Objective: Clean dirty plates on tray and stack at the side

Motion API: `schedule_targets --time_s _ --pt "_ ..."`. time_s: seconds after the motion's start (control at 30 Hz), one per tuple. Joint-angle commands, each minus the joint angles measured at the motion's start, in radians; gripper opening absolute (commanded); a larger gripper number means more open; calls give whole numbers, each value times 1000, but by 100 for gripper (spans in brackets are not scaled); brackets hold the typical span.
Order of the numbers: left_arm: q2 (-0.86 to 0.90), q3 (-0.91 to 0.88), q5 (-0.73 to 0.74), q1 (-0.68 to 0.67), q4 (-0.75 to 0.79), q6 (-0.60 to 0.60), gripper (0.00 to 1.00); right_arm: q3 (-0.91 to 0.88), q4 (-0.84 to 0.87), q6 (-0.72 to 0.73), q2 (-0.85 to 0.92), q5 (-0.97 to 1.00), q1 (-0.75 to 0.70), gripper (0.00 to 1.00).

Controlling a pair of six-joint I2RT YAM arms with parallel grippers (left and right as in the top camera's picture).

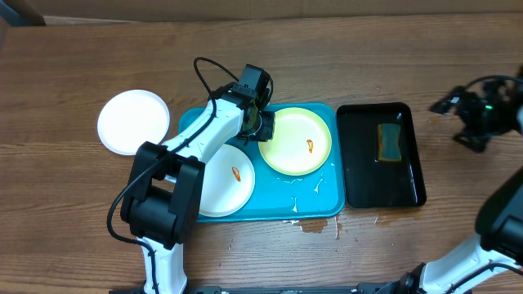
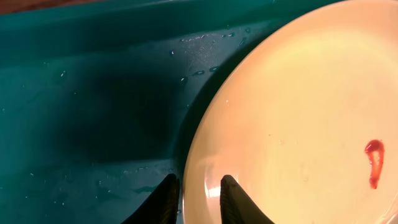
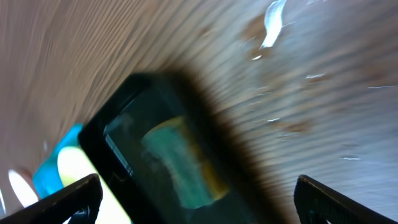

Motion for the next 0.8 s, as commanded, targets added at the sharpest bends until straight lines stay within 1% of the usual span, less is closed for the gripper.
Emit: schedule_targets --time_s 0.0,0.13,0.23,0.3,0.33,0.4,0.47,0.57,0.63,0.67,0.77 --pt "10 7 -7 -7 2 31 26 17 -5 -51 -29 18 98 99" --pt "10 7 -7 -7 2 31 27 17 -13 -50 -29 190 212 91" --pt "10 7 -7 -7 3 30 28 17 -53 -50 -29 359 291 87" --pt "10 7 -6 -7 3 30 28 12 -79 -49 -29 437 329 83" --pt "10 7 -6 -7 3 30 29 6 -87 -49 -29 463 344 80" --pt "10 7 -6 -7 3 30 29 -12 -92 -49 -29 488 367 65" --pt "10 7 -6 -7 3 30 29 -40 -88 -48 -29 486 376 58" --pt "10 7 -6 -7 3 30 30 -91 -58 -45 -29 486 378 59" --pt "10 7 -6 -7 3 30 30 -132 -19 -45 -28 470 378 65" --pt "10 7 -6 -7 3 30 30 -150 5 -45 -28 450 378 66" --pt "10 7 -6 -7 3 30 30 -196 69 -42 -28 383 378 64"
